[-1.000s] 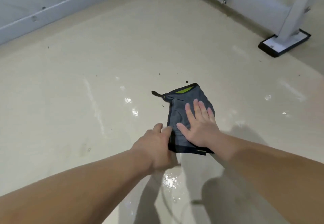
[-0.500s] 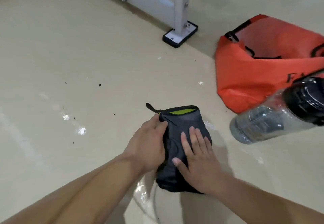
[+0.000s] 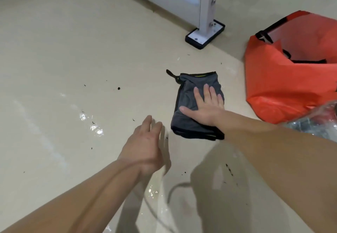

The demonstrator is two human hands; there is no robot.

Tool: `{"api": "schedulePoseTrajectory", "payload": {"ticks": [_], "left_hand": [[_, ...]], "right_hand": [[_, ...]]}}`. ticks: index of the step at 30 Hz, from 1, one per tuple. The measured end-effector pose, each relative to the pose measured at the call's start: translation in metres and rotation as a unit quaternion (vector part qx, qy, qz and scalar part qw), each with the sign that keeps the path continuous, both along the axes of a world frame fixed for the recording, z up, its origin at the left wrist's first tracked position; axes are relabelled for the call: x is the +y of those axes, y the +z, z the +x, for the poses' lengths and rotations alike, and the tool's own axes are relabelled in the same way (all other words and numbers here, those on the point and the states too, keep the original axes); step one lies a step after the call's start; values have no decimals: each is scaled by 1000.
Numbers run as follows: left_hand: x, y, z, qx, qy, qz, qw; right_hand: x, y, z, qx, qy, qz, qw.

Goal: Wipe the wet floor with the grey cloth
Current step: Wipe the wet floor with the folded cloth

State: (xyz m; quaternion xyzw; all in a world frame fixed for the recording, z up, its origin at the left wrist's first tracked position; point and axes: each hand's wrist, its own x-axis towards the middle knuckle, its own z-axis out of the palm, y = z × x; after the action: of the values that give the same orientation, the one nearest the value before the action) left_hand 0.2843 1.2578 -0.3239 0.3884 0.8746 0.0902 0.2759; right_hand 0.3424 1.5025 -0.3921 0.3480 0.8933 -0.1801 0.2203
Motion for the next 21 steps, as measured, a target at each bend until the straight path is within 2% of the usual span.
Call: {"api": "schedulePoseTrajectory", "payload": {"ticks": [2, 6, 8, 12, 15, 21], "left_hand": [[-2, 1, 2, 4, 2, -12, 1000], [-7, -8, 14, 29, 12, -57, 998], [-7, -16, 22, 43, -2, -63, 997], [1, -24, 29, 64, -35, -20, 997], [13, -26, 34, 77, -80, 22, 994], [28, -34, 50, 79, -157, 111, 978]], "right_hand": [[3, -2, 2, 8, -8, 14, 1000], [-21, -13, 29, 84, -44, 94, 991], [-35, -18, 53, 79, -48, 121, 988], [-72, -27, 108, 140, -47, 163, 975], [-108, -30, 145, 107, -35, 159, 981], [-168, -30, 179, 127, 47, 122, 983]]}}
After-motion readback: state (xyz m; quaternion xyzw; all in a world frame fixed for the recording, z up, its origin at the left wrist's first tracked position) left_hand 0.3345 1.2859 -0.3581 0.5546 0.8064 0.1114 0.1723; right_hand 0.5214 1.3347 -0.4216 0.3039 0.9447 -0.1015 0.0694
